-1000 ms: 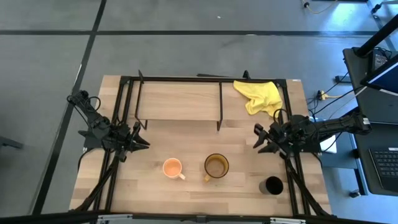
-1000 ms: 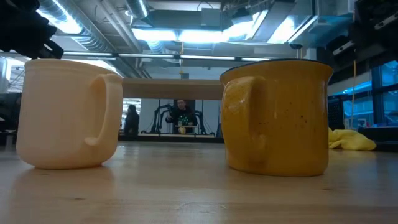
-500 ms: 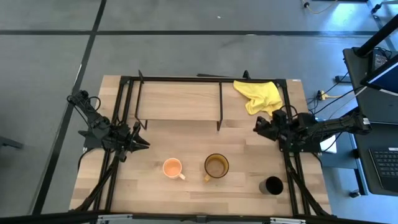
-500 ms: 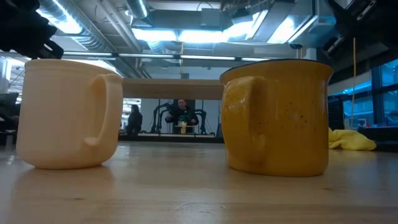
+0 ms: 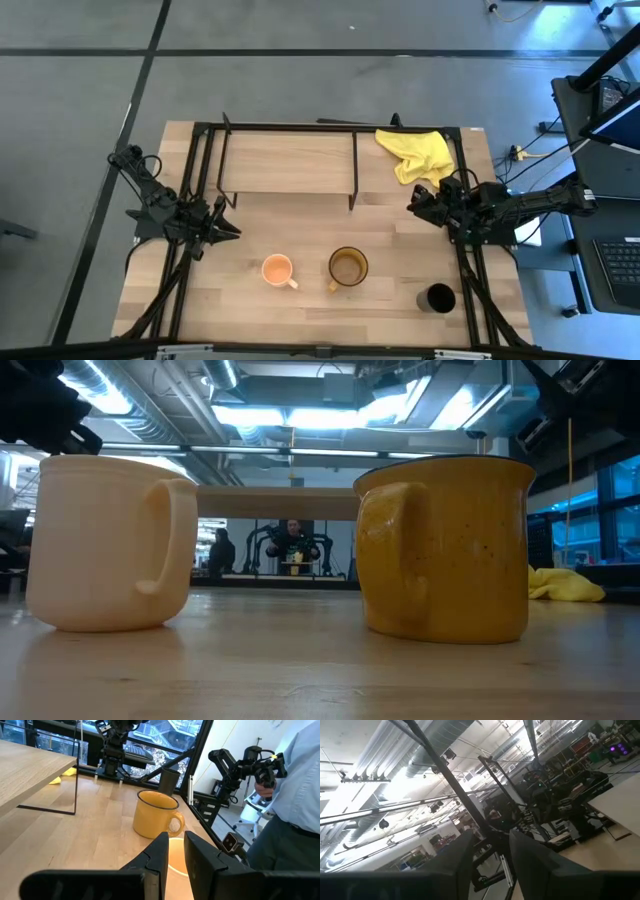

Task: Stack small to large cups/mugs on shelf
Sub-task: Put the black cup on the shelf

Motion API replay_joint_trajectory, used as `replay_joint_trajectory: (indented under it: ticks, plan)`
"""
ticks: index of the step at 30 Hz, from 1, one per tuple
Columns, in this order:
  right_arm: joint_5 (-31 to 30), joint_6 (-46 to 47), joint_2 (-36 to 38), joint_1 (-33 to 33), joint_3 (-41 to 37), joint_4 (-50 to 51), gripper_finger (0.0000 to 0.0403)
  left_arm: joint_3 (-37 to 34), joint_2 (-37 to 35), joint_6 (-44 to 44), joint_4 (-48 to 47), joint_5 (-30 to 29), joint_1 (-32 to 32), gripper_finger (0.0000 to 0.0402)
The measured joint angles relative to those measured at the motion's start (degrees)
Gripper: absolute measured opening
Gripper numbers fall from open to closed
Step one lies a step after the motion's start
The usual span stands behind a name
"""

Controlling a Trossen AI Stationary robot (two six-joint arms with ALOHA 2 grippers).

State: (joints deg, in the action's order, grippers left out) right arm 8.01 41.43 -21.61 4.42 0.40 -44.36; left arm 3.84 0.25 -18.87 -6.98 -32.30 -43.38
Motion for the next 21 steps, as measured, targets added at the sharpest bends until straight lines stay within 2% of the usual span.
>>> replay_joint_trajectory:
  ticks: [9,21]
  plan:
    - [-2.9,-0.4,0.0,0.0,0.0,0.0,0.013,0.0,0.0,0.0,0.0,0.0,0.0,0.0055]
    - [-3.1,-1.0,0.0,0.0,0.0,0.2,0.013,0.0,0.0,0.0,0.0,0.0,0.0,0.0055]
